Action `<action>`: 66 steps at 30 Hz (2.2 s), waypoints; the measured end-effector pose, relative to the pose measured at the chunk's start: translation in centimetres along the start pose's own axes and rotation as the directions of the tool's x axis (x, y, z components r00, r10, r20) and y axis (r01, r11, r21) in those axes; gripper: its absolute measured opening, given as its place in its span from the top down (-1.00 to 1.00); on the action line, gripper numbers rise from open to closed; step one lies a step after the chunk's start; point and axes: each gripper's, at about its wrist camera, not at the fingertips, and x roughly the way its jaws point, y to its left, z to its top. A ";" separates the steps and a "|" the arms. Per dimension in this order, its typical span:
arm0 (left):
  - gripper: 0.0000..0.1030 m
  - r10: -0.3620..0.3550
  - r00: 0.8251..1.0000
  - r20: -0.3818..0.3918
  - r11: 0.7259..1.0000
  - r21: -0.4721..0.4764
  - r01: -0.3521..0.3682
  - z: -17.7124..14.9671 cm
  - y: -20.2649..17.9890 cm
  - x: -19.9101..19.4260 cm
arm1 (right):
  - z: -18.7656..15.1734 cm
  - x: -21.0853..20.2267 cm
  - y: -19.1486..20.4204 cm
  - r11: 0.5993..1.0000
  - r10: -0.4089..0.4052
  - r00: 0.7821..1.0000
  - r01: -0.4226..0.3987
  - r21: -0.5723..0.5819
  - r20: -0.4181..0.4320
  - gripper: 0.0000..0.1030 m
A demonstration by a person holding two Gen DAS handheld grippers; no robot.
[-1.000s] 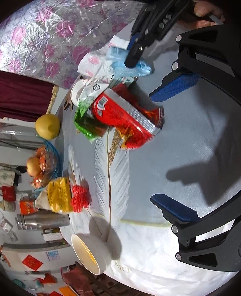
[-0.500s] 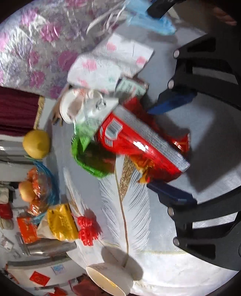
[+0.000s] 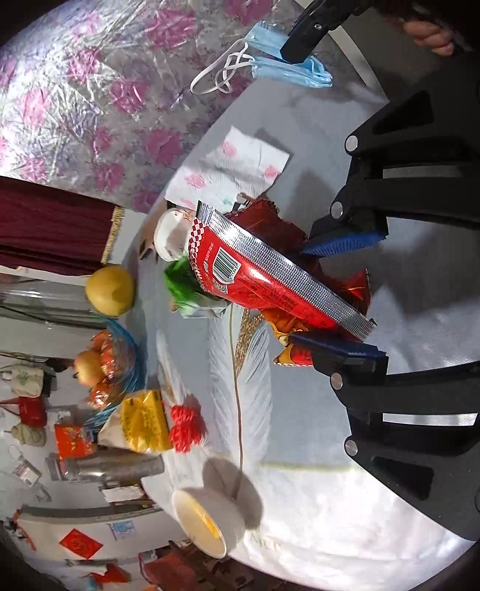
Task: Collect trash
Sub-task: 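Grasp the blue face mask with the right gripper while the left grasps the red snack wrapper, then carry the mask and wrapper over the red wastebasket and open both grippers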
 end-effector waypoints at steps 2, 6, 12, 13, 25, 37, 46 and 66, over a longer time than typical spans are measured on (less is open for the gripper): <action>0.22 0.002 1.000 0.017 1.000 0.000 -0.002 -0.2 -0.1 -1.2 | -0.1 -0.9 0.1 1.000 0.000 1.000 0.000 -0.005 0.013 0.56; 0.22 0.000 0.999 0.042 1.000 -0.002 0.000 -0.8 -0.5 -3.1 | -0.5 -2.9 0.1 1.000 -0.005 0.999 0.006 -0.011 0.036 0.56; 0.21 -0.018 0.997 0.071 1.000 0.019 0.017 -1.6 -2.3 -5.3 | -1.6 -6.0 -0.6 1.000 -0.025 0.998 0.025 -0.003 0.061 0.55; 0.21 -0.025 0.997 0.074 0.999 0.026 0.024 -1.7 -2.8 -5.7 | -1.7 -6.5 -0.8 1.000 -0.030 0.997 0.030 -0.001 0.065 0.55; 0.21 -0.118 0.990 0.077 0.983 0.148 0.105 -3.1 -10.7 -7.6 | -3.8 -12.9 -4.8 0.993 -0.118 0.987 0.116 0.022 0.107 0.55; 0.21 -0.202 0.979 -0.025 0.939 0.279 0.201 -6.2 -19.4 -6.1 | -7.3 -16.0 -10.1 0.976 -0.213 0.975 0.209 0.059 0.065 0.54; 0.21 -0.242 0.961 -0.131 0.894 0.356 0.274 -9.0 -24.5 -3.8 | -11.4 -15.7 -15.0 0.953 -0.279 0.959 0.283 0.107 -0.050 0.54; 0.21 -0.218 0.910 -0.353 0.799 0.470 0.374 -15.3 -32.6 1.9 | -19.7 -14.4 -23.7 0.883 -0.311 0.924 0.367 0.292 -0.221 -0.07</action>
